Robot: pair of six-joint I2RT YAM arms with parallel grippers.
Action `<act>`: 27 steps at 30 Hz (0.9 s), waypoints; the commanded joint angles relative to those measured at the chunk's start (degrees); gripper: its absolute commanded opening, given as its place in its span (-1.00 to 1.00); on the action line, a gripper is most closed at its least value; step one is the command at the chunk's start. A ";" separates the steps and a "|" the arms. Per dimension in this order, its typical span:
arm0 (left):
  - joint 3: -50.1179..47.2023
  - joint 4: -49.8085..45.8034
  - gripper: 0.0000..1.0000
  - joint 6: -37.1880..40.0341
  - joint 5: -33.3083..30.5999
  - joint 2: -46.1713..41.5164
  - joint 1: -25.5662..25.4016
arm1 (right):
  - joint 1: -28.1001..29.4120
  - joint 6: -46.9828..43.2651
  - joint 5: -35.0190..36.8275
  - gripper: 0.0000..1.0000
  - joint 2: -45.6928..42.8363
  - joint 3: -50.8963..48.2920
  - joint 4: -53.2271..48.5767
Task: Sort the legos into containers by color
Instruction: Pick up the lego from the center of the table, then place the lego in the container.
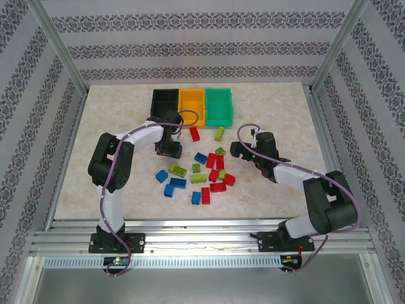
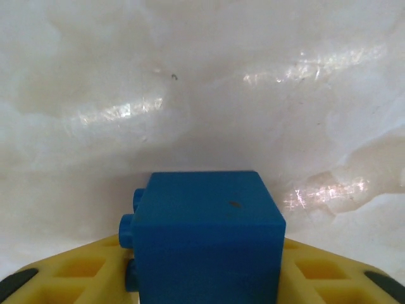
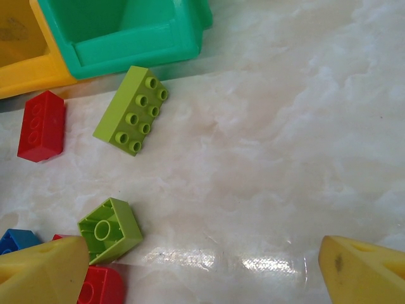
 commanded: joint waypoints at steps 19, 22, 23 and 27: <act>42.84 -7.57 0.04 0.03 -3.44 11.40 -1.52 | 0.35 0.08 0.50 0.88 1.82 1.99 0.60; 55.48 -16.05 0.40 -0.79 -5.04 18.22 -1.58 | 0.30 -0.13 0.76 0.88 1.42 1.86 0.30; 56.02 -16.46 0.47 -0.89 -4.91 18.45 -1.83 | 0.34 -0.22 0.75 0.88 1.31 1.81 0.26; 45.27 -12.01 0.64 0.21 -6.37 13.28 -4.34 | 0.34 -0.08 0.63 0.88 1.24 1.82 0.22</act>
